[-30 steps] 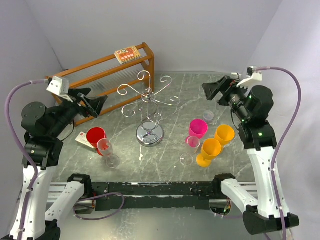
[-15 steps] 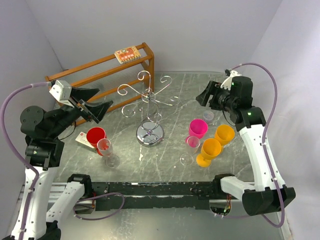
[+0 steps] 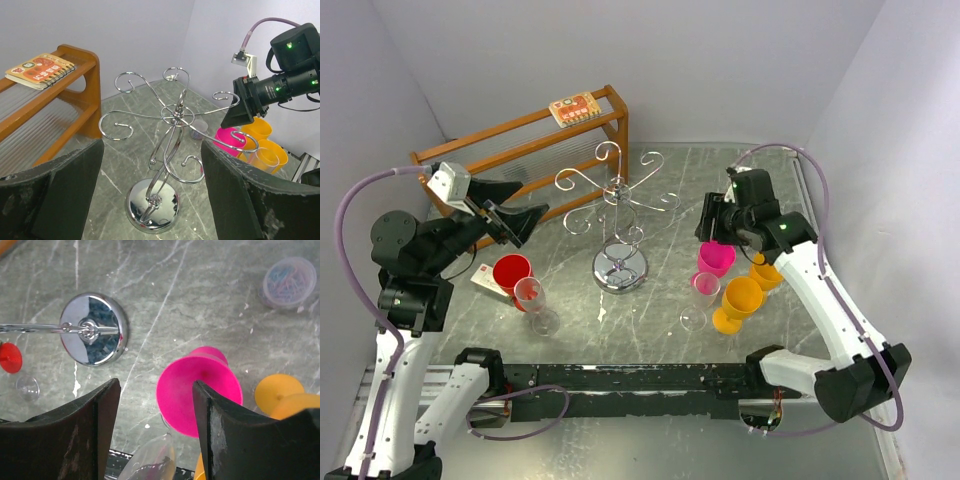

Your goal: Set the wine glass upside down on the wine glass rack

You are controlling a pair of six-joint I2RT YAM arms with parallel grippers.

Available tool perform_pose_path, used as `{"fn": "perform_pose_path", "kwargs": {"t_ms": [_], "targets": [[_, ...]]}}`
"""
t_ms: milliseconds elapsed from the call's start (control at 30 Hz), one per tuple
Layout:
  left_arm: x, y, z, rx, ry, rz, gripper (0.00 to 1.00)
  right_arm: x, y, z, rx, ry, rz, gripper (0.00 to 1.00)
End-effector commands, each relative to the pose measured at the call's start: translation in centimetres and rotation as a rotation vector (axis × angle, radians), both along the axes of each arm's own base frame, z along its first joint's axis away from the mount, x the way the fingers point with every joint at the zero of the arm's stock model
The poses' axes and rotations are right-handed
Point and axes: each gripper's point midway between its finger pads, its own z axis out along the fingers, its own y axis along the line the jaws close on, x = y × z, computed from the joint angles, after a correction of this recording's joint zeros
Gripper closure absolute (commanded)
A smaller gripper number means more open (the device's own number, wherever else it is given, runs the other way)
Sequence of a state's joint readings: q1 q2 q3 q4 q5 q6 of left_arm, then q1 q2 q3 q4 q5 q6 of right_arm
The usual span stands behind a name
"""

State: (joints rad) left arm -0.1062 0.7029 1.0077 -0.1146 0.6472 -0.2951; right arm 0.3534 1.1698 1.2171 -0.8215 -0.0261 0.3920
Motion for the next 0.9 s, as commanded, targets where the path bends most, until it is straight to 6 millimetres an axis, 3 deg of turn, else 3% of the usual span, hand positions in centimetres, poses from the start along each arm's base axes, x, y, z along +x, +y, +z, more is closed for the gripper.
{"fn": "perform_pose_path", "kwargs": {"t_ms": [0, 200, 400, 600, 633, 867], "targets": [[0.3, 0.6, 0.5, 0.002, -0.047, 0.033, 0.11, -0.8, -1.4, -2.4, -0.051, 0.065, -0.139, 0.43], [0.2, 0.5, 0.2, 0.019, -0.041, 0.029, 0.09, -0.8, -0.1, -4.4, -0.034, 0.114, -0.139, 0.54], [-0.2, 0.4, 0.2, 0.036, -0.051, 0.014, 0.08, 0.3, 1.1, -5.4, -0.053, 0.112, -0.163, 0.58], [-0.5, 0.6, 0.0, 0.048, -0.053, 0.025, 0.08, 1.0, -0.3, -6.3, -0.138, 0.099, -0.274, 0.74], [-0.5, 0.6, 0.0, 0.048, -0.056, 0.029, 0.08, 0.8, 0.3, -6.3, -0.146, 0.096, -0.261, 0.76], [-0.5, 0.7, 0.0, 0.048, -0.057, 0.042, 0.08, 1.2, 0.2, -5.2, -0.158, 0.051, -0.295, 1.0]]}}
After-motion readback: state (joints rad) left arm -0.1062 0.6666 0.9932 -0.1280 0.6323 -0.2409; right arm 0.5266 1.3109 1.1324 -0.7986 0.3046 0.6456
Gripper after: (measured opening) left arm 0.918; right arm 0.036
